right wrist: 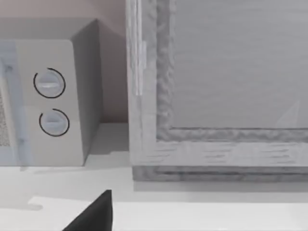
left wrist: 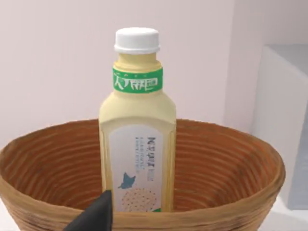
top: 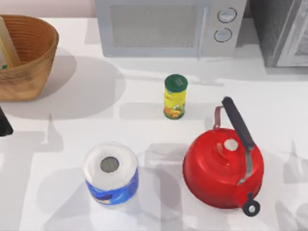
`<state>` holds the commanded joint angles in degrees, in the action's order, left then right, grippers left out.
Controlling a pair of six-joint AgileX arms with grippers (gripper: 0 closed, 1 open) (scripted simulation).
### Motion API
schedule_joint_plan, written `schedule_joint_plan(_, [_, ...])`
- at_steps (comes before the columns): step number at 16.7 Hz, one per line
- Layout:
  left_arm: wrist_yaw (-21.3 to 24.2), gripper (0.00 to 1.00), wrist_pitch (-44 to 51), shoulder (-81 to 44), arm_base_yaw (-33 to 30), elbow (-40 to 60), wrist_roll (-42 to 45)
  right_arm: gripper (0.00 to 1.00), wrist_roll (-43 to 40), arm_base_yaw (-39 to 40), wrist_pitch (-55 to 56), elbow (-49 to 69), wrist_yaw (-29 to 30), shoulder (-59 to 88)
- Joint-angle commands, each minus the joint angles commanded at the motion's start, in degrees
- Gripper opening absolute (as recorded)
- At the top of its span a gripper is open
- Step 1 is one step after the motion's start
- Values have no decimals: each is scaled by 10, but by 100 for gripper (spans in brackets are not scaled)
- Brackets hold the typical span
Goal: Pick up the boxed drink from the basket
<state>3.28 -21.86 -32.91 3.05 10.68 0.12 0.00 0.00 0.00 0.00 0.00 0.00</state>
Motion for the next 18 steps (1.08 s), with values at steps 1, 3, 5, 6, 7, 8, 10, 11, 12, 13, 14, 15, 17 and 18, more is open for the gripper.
schedule_joint_plan(1, [5, 100, -32, -48, 4, 16, 1, 100, 0, 0, 0, 0, 0, 0])
schedule_joint_plan(3, [16, 100, -99, -146, 13, 49, 3, 100, 0, 0, 0, 0, 0, 0])
schedule_joint_plan(5, [26, 100, -165, -245, 21, 81, 4, 100, 0, 0, 0, 0, 0, 0])
schedule_joint_plan(6, [31, 100, -197, -293, 25, 97, 5, 100, 0, 0, 0, 0, 0, 0])
schedule_joint_plan(7, [37, 100, -229, -341, 29, 113, 5, 100, 0, 0, 0, 0, 0, 0])
schedule_joint_plan(8, [42, 100, -260, -388, 33, 128, 6, 100, 0, 0, 0, 0, 0, 0])
schedule_joint_plan(10, [51, 100, -318, -478, 41, 156, 6, 100, 0, 0, 0, 0, 0, 0])
schedule_joint_plan(11, [56, 100, -346, -519, 44, 169, 7, 100, 0, 0, 0, 0, 0, 0])
schedule_joint_plan(12, [60, 100, -371, -558, 47, 181, 7, 100, 0, 0, 0, 0, 0, 0])
schedule_joint_plan(13, [64, 100, -395, -595, 50, 193, 7, 100, 0, 0, 0, 0, 0, 0])
schedule_joint_plan(14, [67, 100, -417, -628, 53, 204, 8, 100, 0, 0, 0, 0, 0, 0])
schedule_joint_plan(15, [71, 100, -438, -659, 56, 214, 8, 100, 0, 0, 0, 0, 0, 0])
schedule_joint_plan(17, [77, 100, -471, -709, 59, 230, 9, 100, 0, 0, 0, 0, 0, 0])
schedule_joint_plan(18, [79, 100, -485, -729, 61, 237, 9, 100, 0, 0, 0, 0, 0, 0])
